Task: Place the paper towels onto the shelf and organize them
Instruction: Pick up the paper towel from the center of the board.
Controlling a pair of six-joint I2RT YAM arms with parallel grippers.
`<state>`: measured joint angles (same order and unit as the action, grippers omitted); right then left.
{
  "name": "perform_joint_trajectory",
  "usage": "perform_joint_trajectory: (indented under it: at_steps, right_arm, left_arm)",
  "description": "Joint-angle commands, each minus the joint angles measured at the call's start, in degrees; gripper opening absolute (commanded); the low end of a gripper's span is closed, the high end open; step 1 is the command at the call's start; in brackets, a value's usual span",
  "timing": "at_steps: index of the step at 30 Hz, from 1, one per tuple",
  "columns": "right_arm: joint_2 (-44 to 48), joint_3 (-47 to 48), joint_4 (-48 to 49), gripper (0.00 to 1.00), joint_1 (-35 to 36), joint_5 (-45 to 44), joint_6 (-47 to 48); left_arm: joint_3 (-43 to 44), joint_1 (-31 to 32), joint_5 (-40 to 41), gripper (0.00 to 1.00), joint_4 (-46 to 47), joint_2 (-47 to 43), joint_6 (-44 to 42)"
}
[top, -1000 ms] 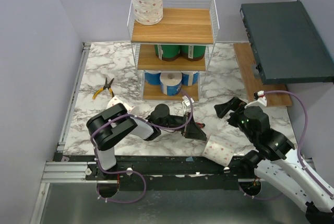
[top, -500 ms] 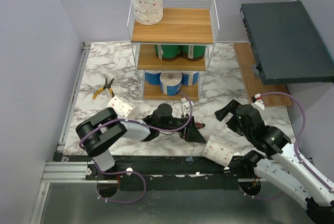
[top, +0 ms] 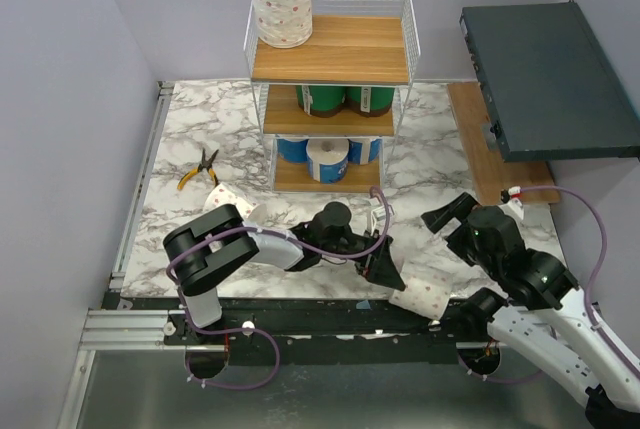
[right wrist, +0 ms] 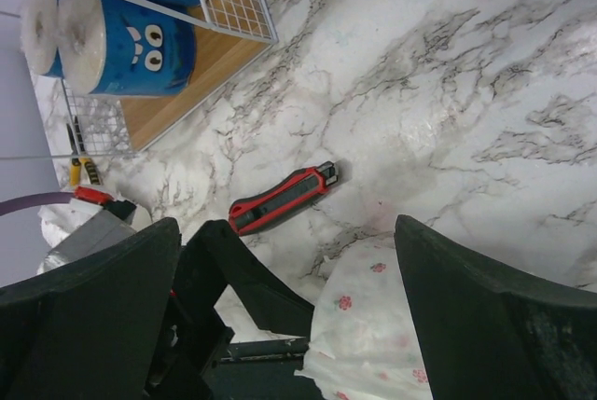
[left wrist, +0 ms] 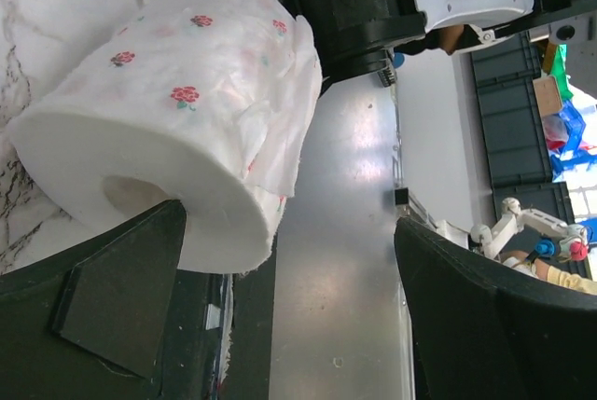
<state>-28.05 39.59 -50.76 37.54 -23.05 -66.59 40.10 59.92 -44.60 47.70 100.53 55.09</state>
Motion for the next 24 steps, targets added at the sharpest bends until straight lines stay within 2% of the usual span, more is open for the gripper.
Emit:
perform_joint_trajectory:
  at_steps: [1, 5, 9, 16, 24]
  right_arm:
    - [-0.76, 2.33, -1.01, 1.00, 0.34, -2.04, 0.35]
    - [-0.39, 2.12, -0.73, 1.00, 0.34, -2.15, 0.63]
    - [0.20, 1.55, -1.00, 1.00, 0.31, -2.25, 0.57]
    - [0.57, -0.10, 0.42, 1.00, 0.31, -1.73, 0.44]
    - [0.48, -1.01, 1.43, 1.00, 0.26, -1.56, 0.65]
  left_arm:
    - [1.83, 1.22, -2.05, 0.95, -0.98, 1.31, -1.44]
    - [3.18, 1.52, -2.94, 0.93, -0.17, 3.88, 0.19]
    - [3.33, 1.43, -0.79, 0.98, -2.83, 4.17, -0.95]
    - [3.14, 1.64, 1.06, 0.99, -4.15, 3.59, -2.55]
    - [4.57, 2.30, -1.16, 0.82, -0.07, 5.53, -1.20]
